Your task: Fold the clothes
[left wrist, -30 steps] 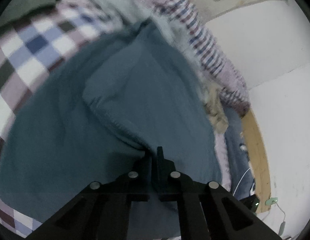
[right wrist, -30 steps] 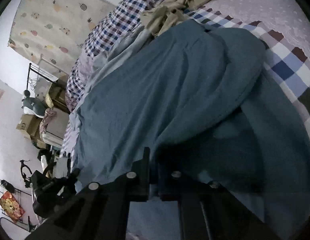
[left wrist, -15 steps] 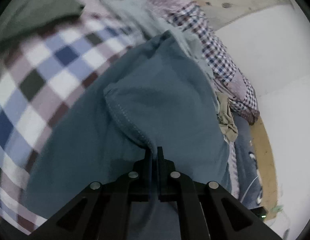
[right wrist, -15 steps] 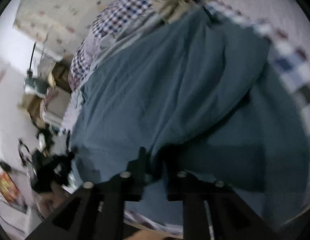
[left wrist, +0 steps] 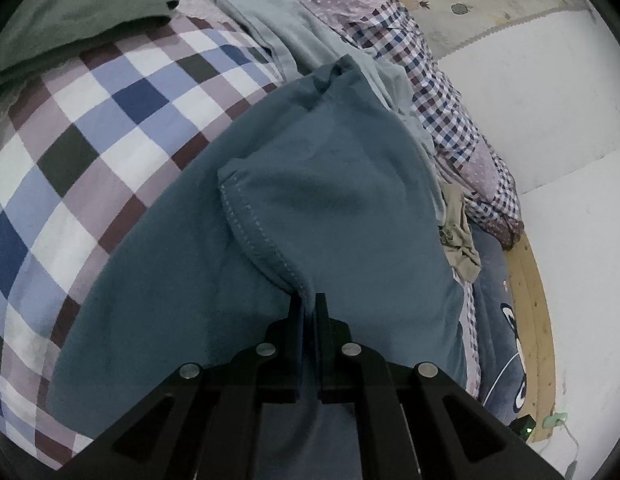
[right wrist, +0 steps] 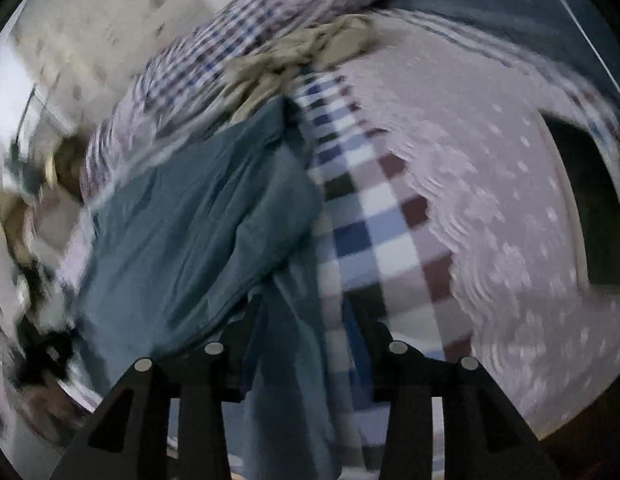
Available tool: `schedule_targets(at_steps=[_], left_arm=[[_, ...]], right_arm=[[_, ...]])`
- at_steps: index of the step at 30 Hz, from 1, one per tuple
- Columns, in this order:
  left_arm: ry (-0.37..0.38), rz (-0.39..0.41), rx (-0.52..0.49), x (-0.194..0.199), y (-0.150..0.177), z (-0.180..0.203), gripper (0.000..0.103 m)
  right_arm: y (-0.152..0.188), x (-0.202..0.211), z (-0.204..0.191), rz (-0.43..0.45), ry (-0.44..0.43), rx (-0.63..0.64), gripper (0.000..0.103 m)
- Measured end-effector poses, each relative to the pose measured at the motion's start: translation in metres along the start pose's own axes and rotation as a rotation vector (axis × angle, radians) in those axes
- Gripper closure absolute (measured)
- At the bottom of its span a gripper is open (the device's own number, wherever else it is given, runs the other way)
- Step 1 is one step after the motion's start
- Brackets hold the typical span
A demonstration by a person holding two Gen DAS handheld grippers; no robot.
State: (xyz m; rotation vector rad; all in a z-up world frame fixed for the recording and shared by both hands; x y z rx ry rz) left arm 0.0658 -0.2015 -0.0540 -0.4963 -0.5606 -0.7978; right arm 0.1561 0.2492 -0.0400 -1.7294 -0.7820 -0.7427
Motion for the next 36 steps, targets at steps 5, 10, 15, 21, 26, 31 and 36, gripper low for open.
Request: schedule_targets(at_steps=[5,10,15,21,26,31,36], left_arm=[[-0.005,0.001,-0.006,-0.001,0.001,0.0,0.1],[-0.008,0.004,-0.017,-0.002,0.0,0.0,0.1],[0.001,0.004,-0.003,-0.002,0.0,-0.003,0.1],[-0.022,0.009,-0.031,-0.003,0.0,0.001,0.1],[-0.03,0.015,-0.041,-0.003,0.0,0.002,0.1],[-0.041,0.022,-0.073,-0.001,0.002,0.005,0.1],[-0.046,0.024,-0.093,0.004,0.003,0.004,0.099]], right_arm=[[-0.016,-0.026,-0.003,-0.012,0.093,0.1,0.058],[-0.028,-0.04,-0.012,0.012,0.122,0.164,0.103],[-0.031,-0.025,0.033,0.058,0.138,-0.047,0.101],[-0.022,0.008,0.062,0.129,0.169,-0.202,0.099],[-0.019,0.015,0.02,0.155,-0.06,-0.196,0.094],[-0.017,-0.011,-0.012,0.078,-0.101,-0.128,0.077],[-0.008,-0.018,-0.002,0.043,0.048,-0.157,0.077]])
Point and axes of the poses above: each gripper's, at about its wrist camera, not at the fingertips, and x roughly against the way its jaws point, z to its right, y to its underside, the point moved 6 cm from there along -x, roughly the way its jaws point, and after that the axes turned 7 degrees about x, right-handed, at the moved point
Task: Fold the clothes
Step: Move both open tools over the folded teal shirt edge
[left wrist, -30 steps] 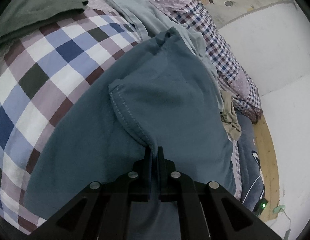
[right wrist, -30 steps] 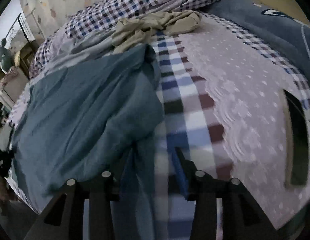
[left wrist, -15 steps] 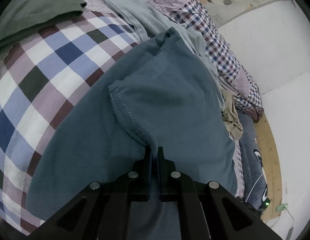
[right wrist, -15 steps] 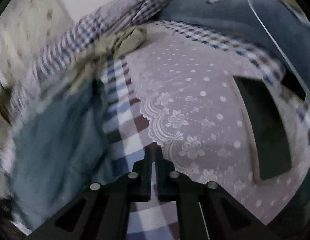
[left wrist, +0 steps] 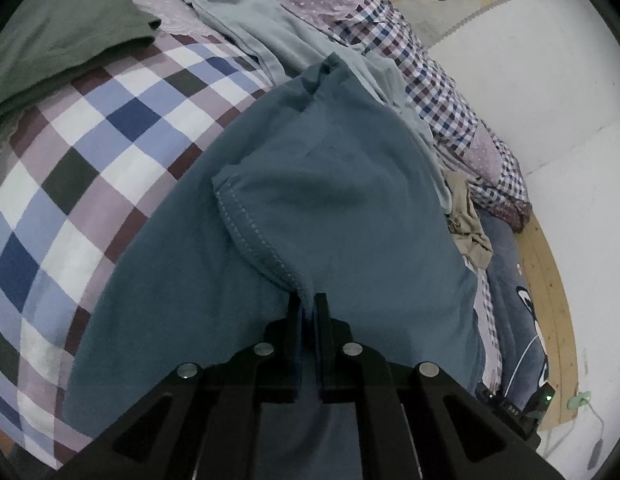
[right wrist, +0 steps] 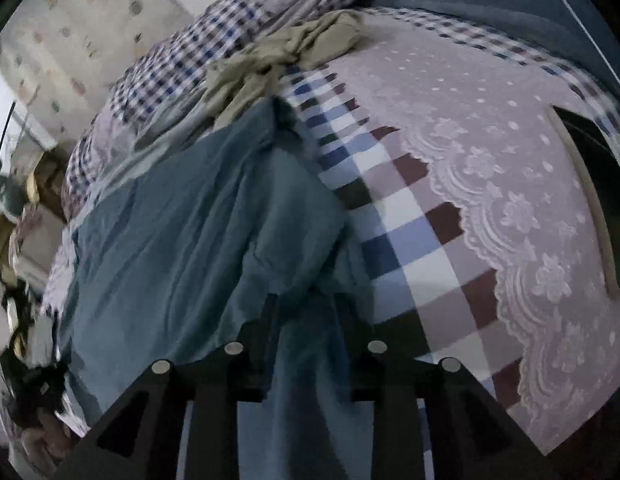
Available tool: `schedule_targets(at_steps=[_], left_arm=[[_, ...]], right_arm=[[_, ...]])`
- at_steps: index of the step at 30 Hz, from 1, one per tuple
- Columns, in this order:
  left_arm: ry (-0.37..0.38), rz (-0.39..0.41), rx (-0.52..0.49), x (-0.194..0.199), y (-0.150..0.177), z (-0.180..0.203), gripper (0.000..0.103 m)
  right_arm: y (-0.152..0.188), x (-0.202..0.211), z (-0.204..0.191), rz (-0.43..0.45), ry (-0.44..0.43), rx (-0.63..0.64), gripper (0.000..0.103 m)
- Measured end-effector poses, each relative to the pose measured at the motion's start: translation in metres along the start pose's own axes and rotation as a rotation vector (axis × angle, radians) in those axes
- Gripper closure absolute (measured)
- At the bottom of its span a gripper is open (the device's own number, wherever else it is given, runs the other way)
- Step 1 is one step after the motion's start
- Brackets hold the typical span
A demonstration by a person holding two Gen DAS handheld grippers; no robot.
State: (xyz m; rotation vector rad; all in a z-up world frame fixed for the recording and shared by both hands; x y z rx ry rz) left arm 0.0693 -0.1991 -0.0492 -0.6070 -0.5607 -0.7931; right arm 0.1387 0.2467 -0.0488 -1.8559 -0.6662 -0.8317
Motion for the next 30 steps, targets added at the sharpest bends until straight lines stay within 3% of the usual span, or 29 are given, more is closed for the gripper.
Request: schedule_targets(at_steps=[3,5,10,16,30], left_arm=[[0.01,0.017,0.003,0.011,0.0,-0.003,0.089],[0.026,0.027,0.024,0.019,0.0,-0.008,0.069],[0.077,0.082,0.133,0.047,-0.008,-0.036,0.036],[0.052,0.13,0.237,0.067,-0.017,-0.077,0.03],[-0.085,0.077,0.189,0.06,0.024,-0.095,0.026]], right_arm=[[-0.005,0.018,-0.007,0.079,0.061,0.036,0.073],[-0.004,0.031,-0.017,0.13,0.045,0.047,0.07],[0.005,0.047,-0.06,0.197,0.039,0.148,0.063],[0.027,0.039,-0.124,0.178,-0.014,0.292,0.054],[0.086,0.03,-0.24,0.175,-0.16,0.582,0.048]])
Point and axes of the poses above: each gripper's, at about its wrist camera, not at the fingertips, and x roughly against the way its jaws point, z to its right, y to its underside, the point moved 6 cm from there along -x, roughly the way its jaws point, and after that the axes turned 7 degrees about x, right-handed, at the moved point
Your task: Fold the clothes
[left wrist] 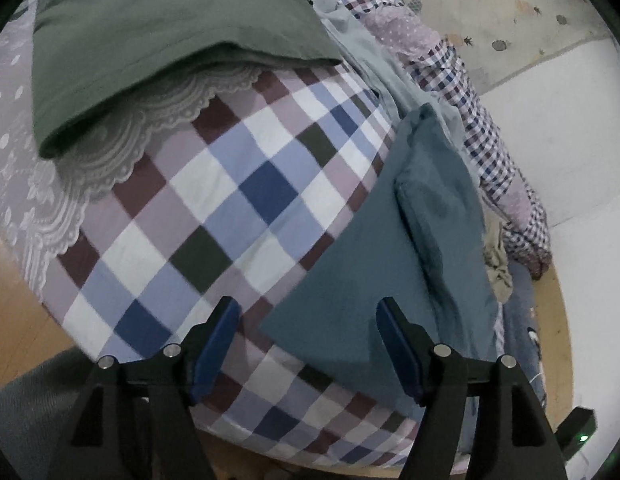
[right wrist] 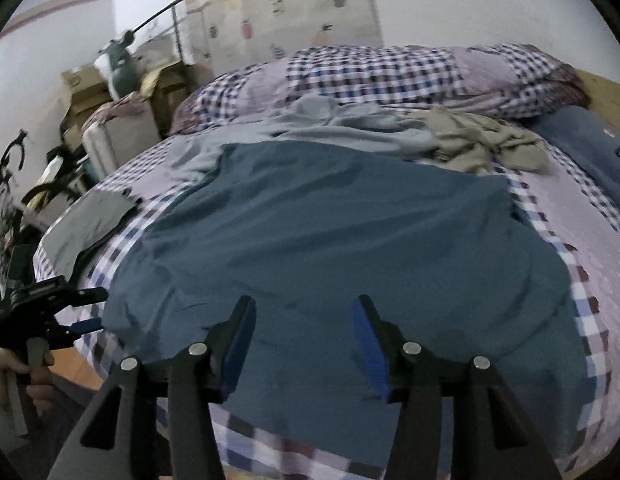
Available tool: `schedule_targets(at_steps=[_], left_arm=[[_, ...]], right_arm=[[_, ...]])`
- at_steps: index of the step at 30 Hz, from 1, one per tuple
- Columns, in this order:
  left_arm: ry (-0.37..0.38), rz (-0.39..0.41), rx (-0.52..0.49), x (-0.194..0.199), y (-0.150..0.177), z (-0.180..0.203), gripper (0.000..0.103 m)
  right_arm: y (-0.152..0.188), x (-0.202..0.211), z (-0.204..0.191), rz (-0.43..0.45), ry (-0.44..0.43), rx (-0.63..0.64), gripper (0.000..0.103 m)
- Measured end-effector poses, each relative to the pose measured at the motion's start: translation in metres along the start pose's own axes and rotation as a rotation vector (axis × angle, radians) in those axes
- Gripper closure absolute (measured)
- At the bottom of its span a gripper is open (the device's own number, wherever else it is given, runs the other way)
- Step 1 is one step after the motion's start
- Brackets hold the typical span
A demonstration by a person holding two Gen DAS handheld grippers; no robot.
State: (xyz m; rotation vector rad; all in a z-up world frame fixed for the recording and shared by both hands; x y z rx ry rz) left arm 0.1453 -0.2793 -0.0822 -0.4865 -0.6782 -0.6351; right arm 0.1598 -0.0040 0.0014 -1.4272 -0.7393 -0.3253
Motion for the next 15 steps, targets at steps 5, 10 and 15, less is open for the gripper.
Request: schedule_targets(at_steps=[5,10,15], left_arm=[[0.039,-0.074,0.052,-0.012,0.016,0.0,0.014],[0.244,-0.095,0.172,-0.004,0.01,0.004,0.013],[0.336,-0.117,0.173,0.001,0.01,0.015,0.013]], right_arm=[[-0.001,-0.006,-0.039,0.015,-0.04,0.117,0.039],[0.006,-0.009,-0.095,0.057,-0.058,0.359,0.035],[0.032,-0.024,-0.157,0.077,-0.059,0.655,0.034]])
Point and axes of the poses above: each gripper's, at about its wrist camera, not at the fingertips, and x roughly against the way its jaws point, z to its right, y to its underside, the point moved 6 cm from there along -x, roughly the way its jaws point, and after that the axes turned 7 degrees about x, right-handed, at the moved point
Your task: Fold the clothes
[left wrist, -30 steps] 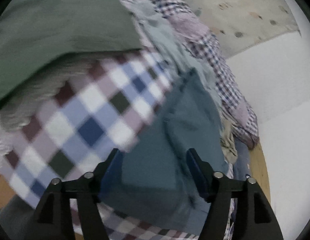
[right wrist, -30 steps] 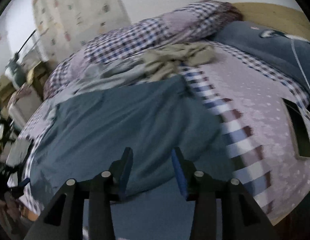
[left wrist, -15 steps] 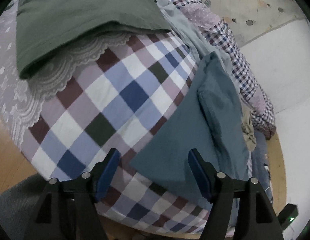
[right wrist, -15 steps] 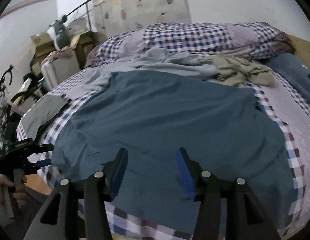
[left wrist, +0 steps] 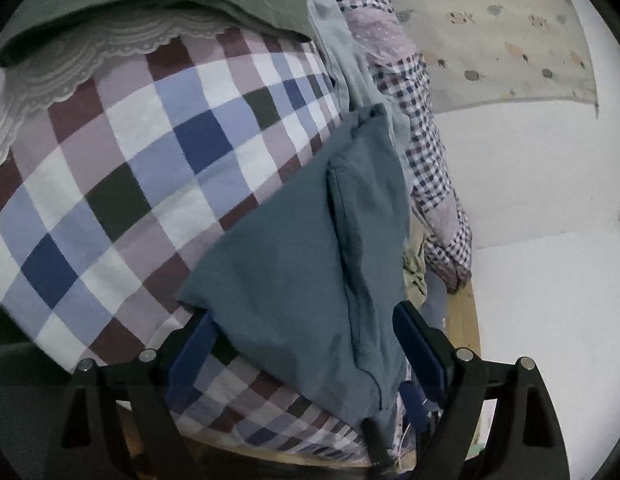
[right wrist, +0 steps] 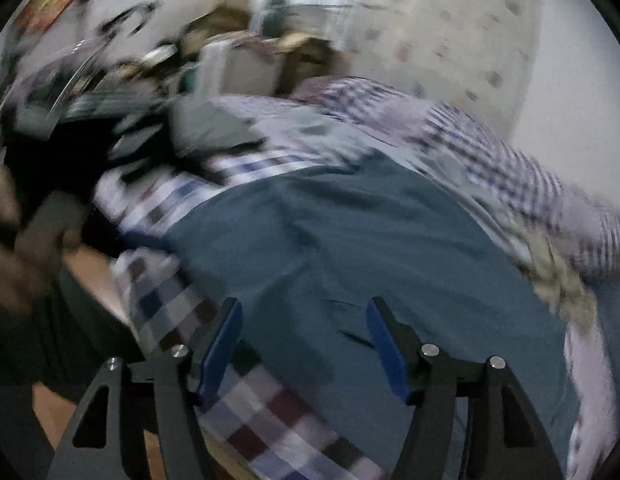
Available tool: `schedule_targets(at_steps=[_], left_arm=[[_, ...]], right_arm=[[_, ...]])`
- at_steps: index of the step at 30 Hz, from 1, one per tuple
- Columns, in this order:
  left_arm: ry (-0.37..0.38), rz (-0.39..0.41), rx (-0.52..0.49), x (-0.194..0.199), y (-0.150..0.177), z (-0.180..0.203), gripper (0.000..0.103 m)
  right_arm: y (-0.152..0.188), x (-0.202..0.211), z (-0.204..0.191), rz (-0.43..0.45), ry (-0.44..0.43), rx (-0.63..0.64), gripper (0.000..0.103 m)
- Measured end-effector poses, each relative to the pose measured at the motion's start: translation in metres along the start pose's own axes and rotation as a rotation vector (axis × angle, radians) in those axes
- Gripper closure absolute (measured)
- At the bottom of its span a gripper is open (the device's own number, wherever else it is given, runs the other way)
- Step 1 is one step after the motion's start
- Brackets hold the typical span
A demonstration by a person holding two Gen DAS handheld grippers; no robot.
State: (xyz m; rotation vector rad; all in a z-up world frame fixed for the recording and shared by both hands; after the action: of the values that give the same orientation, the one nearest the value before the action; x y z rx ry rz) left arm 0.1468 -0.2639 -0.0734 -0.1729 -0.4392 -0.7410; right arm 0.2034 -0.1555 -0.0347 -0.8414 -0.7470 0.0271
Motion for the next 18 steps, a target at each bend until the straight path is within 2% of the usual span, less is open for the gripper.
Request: schedule_targets(at_steps=[2,5,8,12,18], left_arm=[[0.039,-0.002,0.026,0.003,-0.002,0.002,0.013],[0.135,0.013,0.045,0.011,-0.008,0.013,0.013],[0.167,-0.002,0.039,0.015,-0.01,0.018,0.013],[0.195,-0.02,0.046,0.014,-0.011,0.023,0.013],[0.244,-0.033,0.048,0.018,-0.012,0.032,0.013]], right_arm=[[-0.003,-0.008,-0.021,0.004,-0.007,0.085,0.034],[-0.007,-0.023,-0.05,0.013,-0.014,0.213,0.034],[-0.01,-0.037,-0.072,0.028,-0.006,0.302,0.034],[-0.01,-0.05,-0.077,0.031,-0.003,0.329,0.034],[-0.014,-0.065,-0.081,0.058,0.048,0.402,0.034]])
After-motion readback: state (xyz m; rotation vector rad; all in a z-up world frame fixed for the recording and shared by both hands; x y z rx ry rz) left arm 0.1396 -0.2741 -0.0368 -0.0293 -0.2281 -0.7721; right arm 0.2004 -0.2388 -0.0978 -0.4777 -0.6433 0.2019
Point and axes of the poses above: each gripper's, at about its wrist camera, not at the fingertips, and x roughly against the way its jaws point, z to its right, y to its underside, the point moved 6 cm from there along -x, roughly the way its jaws point, and after that the axes turned 7 degrees about x, right-handed, at the moved point
